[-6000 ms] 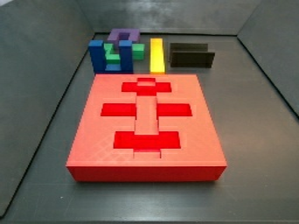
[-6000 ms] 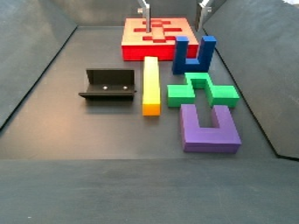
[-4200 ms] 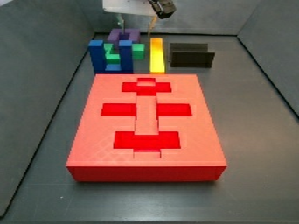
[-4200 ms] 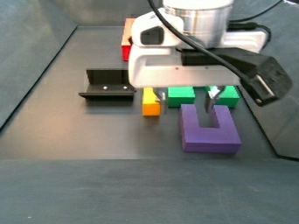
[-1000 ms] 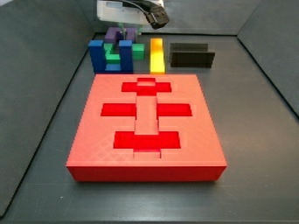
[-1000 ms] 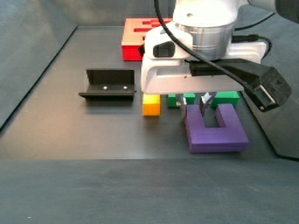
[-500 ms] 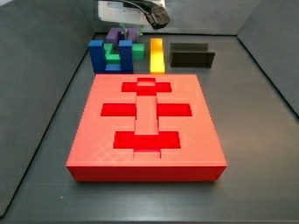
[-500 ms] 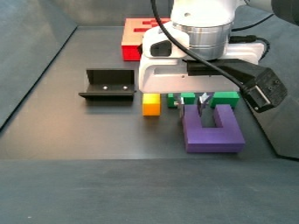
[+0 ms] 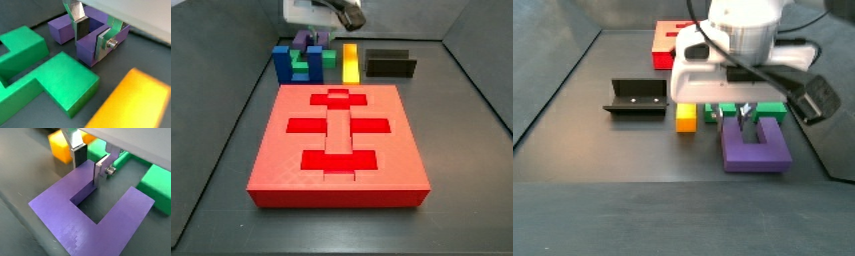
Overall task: Pick up the purple object. Move up. Place the purple object on the fixture. Regrasp the purple object. Move to above the board. Insert the purple object.
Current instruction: Move up, then place the purple object on the fixture.
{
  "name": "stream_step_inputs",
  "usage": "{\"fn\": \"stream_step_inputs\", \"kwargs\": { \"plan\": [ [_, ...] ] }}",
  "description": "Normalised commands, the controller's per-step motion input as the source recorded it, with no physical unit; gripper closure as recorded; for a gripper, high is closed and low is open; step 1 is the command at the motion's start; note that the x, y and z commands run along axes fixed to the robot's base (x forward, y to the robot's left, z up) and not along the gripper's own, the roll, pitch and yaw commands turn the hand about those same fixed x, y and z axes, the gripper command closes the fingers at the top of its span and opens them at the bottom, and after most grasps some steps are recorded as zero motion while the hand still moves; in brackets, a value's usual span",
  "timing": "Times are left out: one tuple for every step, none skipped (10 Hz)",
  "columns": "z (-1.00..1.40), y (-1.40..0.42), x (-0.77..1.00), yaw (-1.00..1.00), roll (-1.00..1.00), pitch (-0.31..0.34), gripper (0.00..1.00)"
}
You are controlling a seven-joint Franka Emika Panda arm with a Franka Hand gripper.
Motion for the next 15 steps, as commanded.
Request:
{"fn": "stream_step_inputs", "kwargs": {
  "plan": [
    [0.67,0.04,-0.06,0.01,0.00,0.058,1.00],
    [0.29,0.02,0.00,0.01,0.03,0.051,1.00],
    [0.00,0.00,0.00,0.00,0.00,-0.009,1.00],
    [0.00,0.00,0.00,-0.05,-0.21,-0.094,1.00],
    [0.09,0.00,0.42,-0.10,-0.65,-0.100,1.00],
    [0.12,0.00,0.66,-0.23,-0.93,-0.226,1.00],
    [0.23,0.12,0.66,-0.16,-1.00,-0.280,1.00],
    [0.33,0.01,0.74,-0.17,-0.95,-0.174,1.00],
    [0.37,0.00,0.85,-0.18,-0.90,-0.040,1.00],
    [0.49,0.00,0.97,-0.11,-0.62,0.003,1.00],
    [0.42,-0.02,1.00,-0.17,-0.67,0.023,1.00],
    [0.27,0.00,0.99,-0.18,-0.69,0.000,1.00],
    [0.19,-0.03,1.00,-0.15,-0.65,0.083,1.00],
    [0.21,-0.07,1.00,-0.13,-0.68,0.100,1.00],
    [0.21,-0.07,1.00,-0.12,-0.69,0.100,1.00]
  ]
}}
